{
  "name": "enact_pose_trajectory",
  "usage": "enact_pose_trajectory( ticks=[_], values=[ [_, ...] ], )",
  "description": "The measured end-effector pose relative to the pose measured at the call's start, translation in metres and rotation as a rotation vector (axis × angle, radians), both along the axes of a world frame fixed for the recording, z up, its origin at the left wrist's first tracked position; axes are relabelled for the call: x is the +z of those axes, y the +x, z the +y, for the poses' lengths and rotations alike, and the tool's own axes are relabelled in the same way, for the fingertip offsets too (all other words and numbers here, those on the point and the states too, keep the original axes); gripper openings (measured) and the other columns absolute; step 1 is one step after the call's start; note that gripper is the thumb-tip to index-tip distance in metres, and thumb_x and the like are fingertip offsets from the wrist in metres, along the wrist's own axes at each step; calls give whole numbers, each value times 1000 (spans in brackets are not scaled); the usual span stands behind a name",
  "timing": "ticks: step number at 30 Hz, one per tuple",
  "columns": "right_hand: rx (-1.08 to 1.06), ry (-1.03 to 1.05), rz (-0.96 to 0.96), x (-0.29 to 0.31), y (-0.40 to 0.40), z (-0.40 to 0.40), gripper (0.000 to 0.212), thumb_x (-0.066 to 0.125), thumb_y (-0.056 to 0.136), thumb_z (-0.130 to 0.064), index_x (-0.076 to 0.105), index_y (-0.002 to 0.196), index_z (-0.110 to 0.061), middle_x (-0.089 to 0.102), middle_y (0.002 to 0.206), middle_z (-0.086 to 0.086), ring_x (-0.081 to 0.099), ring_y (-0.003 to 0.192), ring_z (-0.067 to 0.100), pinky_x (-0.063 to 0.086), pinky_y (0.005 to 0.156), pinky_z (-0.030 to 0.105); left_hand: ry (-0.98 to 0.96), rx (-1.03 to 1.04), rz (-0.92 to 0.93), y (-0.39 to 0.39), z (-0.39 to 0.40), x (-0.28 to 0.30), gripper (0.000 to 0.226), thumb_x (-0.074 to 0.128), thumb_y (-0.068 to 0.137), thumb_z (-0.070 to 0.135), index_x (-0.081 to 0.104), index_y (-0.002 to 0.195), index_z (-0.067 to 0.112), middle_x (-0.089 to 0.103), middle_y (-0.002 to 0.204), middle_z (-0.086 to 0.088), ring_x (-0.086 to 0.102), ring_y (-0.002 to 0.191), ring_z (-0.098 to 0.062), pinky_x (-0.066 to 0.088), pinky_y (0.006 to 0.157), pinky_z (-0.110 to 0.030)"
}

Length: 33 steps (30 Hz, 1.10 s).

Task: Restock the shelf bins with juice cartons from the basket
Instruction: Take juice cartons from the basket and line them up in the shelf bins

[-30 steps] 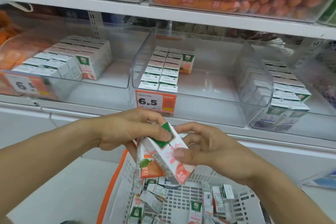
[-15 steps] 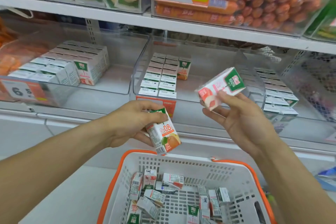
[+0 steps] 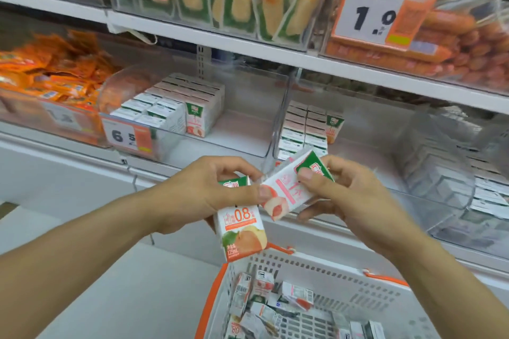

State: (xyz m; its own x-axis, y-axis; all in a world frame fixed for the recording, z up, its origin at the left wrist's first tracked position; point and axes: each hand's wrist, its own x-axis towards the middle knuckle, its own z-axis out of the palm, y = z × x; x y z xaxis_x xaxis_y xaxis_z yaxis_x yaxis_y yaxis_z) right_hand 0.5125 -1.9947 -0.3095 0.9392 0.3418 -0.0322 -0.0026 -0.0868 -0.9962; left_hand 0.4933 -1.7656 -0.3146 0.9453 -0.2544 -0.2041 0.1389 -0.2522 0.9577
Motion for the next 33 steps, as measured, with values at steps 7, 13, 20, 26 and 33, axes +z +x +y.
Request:
enact_pose_trajectory(
  ticks=[7,13,20,26,33],
  values=[
    [-117,-144,-309,32,49,104,34,82,80,-21,55,100,-13,74,90,15,74,75,31,62,67,46,-86,369,21,7,76,-17,44,79,72,35,64,107,13,75,86,-13,69,61,-19,53,48,-30],
    [-220,-561,-427,24,140,175,39,88,68,-35,55,85,-25,67,91,-2,61,76,15,44,59,27,-47,438,52,17,110,-48,47,82,78,16,53,116,12,72,93,-14,74,67,-26,59,52,-41],
    [-107,-882,-324,-9,186,233,46,89,69,-31,57,97,-16,66,109,7,58,90,21,42,71,28,-95,382,35,23,108,-51,62,89,69,15,48,115,19,69,101,-13,75,72,-27,61,61,-47],
    [-187,-871,-327,-25,184,233,72,91,65,-37,55,118,-4,62,118,11,61,108,28,45,75,29,-181,388,33,29,87,-40,55,88,70,14,47,106,11,74,88,-11,75,71,-26,62,60,-43],
    [115,-555,-254,37,114,134,12,66,94,-18,65,90,-7,68,78,9,67,67,20,58,68,37,-152,256,-87,40,53,-30,27,77,83,24,66,101,8,75,76,-6,73,65,-18,58,56,-32]
  ],
)
